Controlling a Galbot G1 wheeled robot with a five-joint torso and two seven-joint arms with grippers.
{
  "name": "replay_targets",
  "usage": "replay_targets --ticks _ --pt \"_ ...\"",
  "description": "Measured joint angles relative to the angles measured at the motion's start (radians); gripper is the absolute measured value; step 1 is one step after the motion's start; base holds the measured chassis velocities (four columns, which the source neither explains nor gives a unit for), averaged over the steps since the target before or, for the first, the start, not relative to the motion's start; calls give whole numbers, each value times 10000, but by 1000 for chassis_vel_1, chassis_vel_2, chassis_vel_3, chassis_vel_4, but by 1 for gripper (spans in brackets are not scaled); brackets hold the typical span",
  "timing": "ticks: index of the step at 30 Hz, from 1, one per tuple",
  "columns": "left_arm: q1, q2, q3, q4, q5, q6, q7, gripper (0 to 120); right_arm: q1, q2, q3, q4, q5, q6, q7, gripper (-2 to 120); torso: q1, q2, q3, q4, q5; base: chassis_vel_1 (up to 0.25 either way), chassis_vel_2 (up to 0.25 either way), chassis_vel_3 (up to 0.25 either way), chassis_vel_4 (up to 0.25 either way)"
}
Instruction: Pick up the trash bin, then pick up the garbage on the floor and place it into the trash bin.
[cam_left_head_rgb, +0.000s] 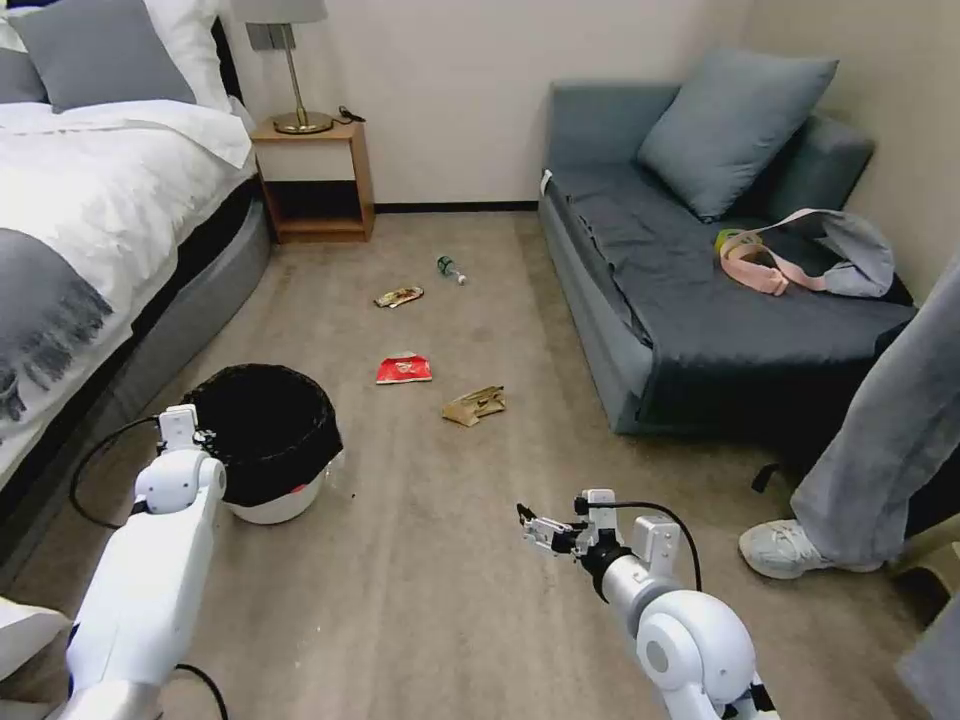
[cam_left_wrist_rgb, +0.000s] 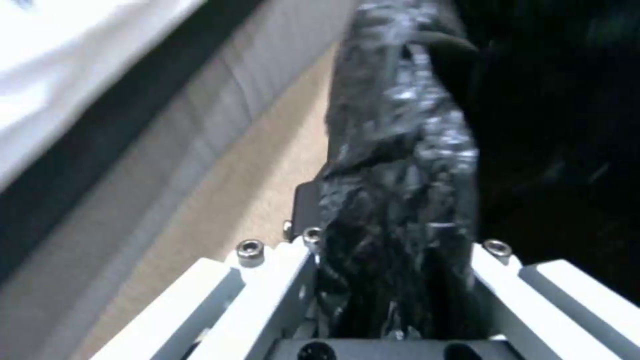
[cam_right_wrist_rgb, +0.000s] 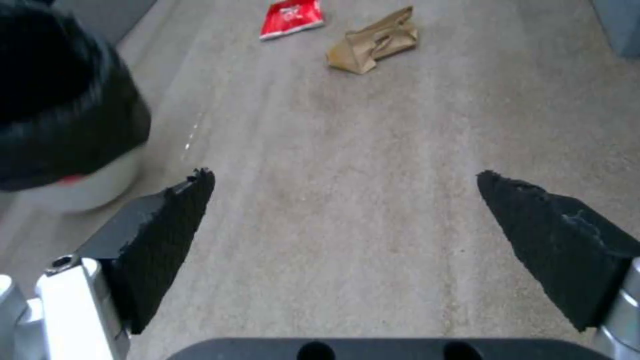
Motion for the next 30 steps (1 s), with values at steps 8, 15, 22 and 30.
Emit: replay_targets --ticks 8,15,22,30 --pt "1189 20 -366 -1836 378 134 -105 4 -60 -148 179 228 273 10 0 100 0 0 0 3 0 0 0 0 0" --pt "1879 -94 -488 -3021 593 260 -141 4 -242 -178 463 331 309 229 -4 100 0 0 -1 1 1 0 0 0 0" --pt "2244 -164 -503 -3682 910 224 -161 4 -398 -172 759 441 310 555 -108 100 0 0 -1 -1 1 0 0 0 0" --pt "2619 -198 -732 -3936 1198 28 -159 4 -347 -172 783 250 299 972 -240 100 0 0 -1 1 1 0 0 0 0"
